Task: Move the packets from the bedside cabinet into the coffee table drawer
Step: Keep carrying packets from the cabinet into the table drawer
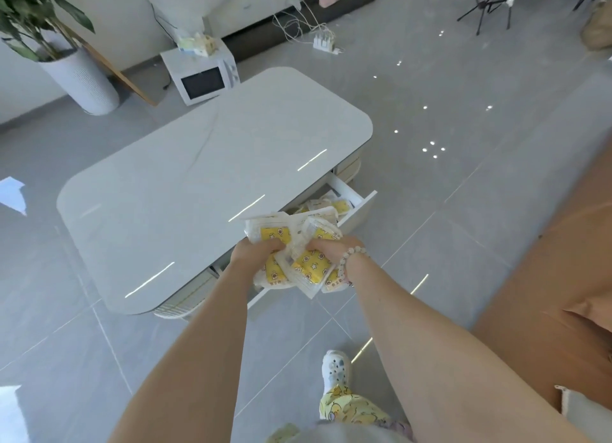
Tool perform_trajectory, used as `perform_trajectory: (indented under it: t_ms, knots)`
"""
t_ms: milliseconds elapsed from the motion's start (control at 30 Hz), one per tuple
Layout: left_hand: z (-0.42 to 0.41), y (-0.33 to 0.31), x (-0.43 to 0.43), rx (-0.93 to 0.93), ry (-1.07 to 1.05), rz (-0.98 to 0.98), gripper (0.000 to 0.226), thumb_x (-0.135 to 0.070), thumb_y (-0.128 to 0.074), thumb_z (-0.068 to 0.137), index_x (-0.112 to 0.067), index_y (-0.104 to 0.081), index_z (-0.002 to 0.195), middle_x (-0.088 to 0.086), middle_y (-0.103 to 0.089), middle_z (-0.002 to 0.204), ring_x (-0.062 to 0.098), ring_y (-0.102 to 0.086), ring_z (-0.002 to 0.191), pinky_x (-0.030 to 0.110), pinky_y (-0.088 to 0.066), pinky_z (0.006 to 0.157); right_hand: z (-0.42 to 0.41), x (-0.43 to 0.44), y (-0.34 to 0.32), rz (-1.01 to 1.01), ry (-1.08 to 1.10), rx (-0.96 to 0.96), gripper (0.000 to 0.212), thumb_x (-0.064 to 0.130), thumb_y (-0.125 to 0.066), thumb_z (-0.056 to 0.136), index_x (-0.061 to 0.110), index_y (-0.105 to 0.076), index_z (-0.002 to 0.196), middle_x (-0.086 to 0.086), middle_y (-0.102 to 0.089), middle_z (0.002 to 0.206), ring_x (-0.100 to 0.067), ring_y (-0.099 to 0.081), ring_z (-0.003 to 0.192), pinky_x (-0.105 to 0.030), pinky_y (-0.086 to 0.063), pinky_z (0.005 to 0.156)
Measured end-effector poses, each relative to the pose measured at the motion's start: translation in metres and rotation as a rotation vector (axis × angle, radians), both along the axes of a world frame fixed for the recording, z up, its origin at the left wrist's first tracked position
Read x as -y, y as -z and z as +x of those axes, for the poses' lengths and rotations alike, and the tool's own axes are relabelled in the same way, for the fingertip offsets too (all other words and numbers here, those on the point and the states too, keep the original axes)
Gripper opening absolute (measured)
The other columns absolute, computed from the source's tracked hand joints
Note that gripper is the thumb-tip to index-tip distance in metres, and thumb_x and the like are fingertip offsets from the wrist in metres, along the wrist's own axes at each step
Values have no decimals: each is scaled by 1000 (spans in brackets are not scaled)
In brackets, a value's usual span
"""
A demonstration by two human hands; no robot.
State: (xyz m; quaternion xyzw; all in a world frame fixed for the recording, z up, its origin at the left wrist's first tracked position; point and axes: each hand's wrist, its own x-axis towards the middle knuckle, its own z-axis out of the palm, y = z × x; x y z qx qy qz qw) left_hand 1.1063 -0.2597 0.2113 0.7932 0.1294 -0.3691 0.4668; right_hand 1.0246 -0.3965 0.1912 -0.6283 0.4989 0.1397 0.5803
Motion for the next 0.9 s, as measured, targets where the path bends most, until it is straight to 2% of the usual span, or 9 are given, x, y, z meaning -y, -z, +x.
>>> perform_trajectory:
  t_ms: [67,133,200,300,467,567,667,800,900]
  knots:
    - [6,4,14,-1,-11,16,36,-24,-73,74,-14,-61,106,8,-66,103,29,-65,95,43,-53,88,7,14,3,0,-27,-15,87,55,-75,43,11,-60,116,-5,-66,104,-24,-64,94,-38,-55,85]
    - [12,7,25,-5,-27,30,33,-26,-73,74,-16,-60,102,9,-66,103,29,-65,96,44,-53,89,11,26,2,-18,-28,-23,73,50,-76,57,11,-57,116,-6,-63,107,-24,-62,97,-37,-54,86]
    - [17,10,33,-19,-32,38,32,-26,-73,74,-16,-59,100,8,-65,102,29,-65,95,44,-53,89,15,37,8,-11,-29,-38,67,46,-76,63,10,-56,116,-7,-62,108,-25,-62,97,-36,-54,85]
    - [27,17,45,-47,-39,22,26,-23,-72,75,-16,-61,97,7,-66,94,29,-66,92,41,-55,84,24,49,16,16,-28,-52,68,45,-77,63,8,-57,117,-7,-62,109,-25,-62,94,-35,-54,79]
    - [50,30,67,-84,-23,28,18,-24,-71,78,-20,-53,78,3,-60,83,26,-63,86,39,-54,81,51,69,32,6,-70,-87,71,47,-75,64,7,-57,120,-9,-63,111,-26,-62,96,-38,-54,85]
    - [70,39,79,-100,-7,28,18,-24,-70,80,-16,-55,86,3,-59,83,22,-61,75,34,-49,69,71,80,43,-5,-57,-97,71,45,-76,66,6,-56,121,-9,-62,111,-26,-61,97,-37,-54,86]
    - [96,44,89,-120,11,30,28,-26,-69,81,-15,-55,103,4,-60,90,22,-60,81,33,-48,70,96,89,48,-10,-63,-122,76,46,-76,65,6,-53,125,-10,-60,115,-27,-60,102,-39,-53,89]
    - [137,56,104,-148,15,24,25,-25,-68,82,-16,-54,101,-1,-57,79,14,-56,68,26,-44,56,138,106,51,-30,-104,-158,68,45,-74,69,5,-55,121,-9,-60,110,-28,-60,102,-40,-52,91]
    - [166,68,118,-174,30,37,18,-23,-69,82,-18,-57,93,-2,-58,77,13,-57,67,25,-45,58,166,121,60,-41,-107,-193,54,44,-74,69,8,-58,106,-7,-59,100,-27,-61,99,-40,-53,90]
